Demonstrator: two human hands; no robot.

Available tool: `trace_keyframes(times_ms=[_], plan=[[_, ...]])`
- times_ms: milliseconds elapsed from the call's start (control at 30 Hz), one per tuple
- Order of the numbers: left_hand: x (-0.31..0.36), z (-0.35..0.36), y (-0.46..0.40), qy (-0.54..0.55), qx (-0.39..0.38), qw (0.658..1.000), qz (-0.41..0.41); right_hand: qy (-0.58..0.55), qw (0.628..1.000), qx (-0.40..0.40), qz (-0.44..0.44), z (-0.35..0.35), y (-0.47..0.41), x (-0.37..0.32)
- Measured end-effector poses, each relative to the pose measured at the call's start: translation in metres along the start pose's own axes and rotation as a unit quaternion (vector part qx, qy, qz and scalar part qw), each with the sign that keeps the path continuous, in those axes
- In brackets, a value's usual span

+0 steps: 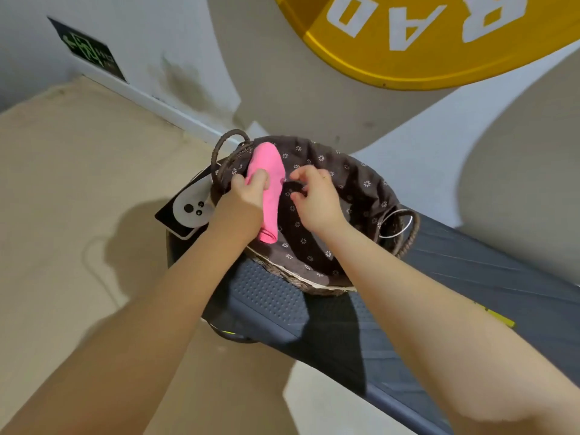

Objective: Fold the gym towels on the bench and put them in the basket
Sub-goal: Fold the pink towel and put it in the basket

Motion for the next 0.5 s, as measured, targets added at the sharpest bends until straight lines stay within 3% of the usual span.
trace_keyframes(times_ms=[133, 233, 367, 500], plan=[[0.006, 0.016, -0.011, -0.12, -0.042, 0.991, 0.051, 0.037, 0.985, -0.153, -0.066, 0.025, 0.006, 0.003], [0.0, 0.007, -0.018, -0.147, 0.021, 0.989, 0.028, 0.044, 0.972, -0.22, -0.075, 0.036, 0.009, -0.004], [0.009, 0.004, -0.017, -0.221, 0.075, 0.962, 0.143, 0.061, 0.963, -0.256, -0.065, 0.053, 0.012, -0.009], [0.011, 0.015, -0.008, -0.298, -0.039, 0.941, 0.158, 0.086, 0.957, -0.268, -0.07, 0.064, 0.012, -0.004]])
Point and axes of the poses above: each hand's wrist, its own y-axis away from the middle knuckle, its own z-axis out of the palm, x = y × z, the point moved 6 cm from there along -y, towards the middle knuckle, and after that the axes turned 12 degrees about x, right-handed, at the moved point
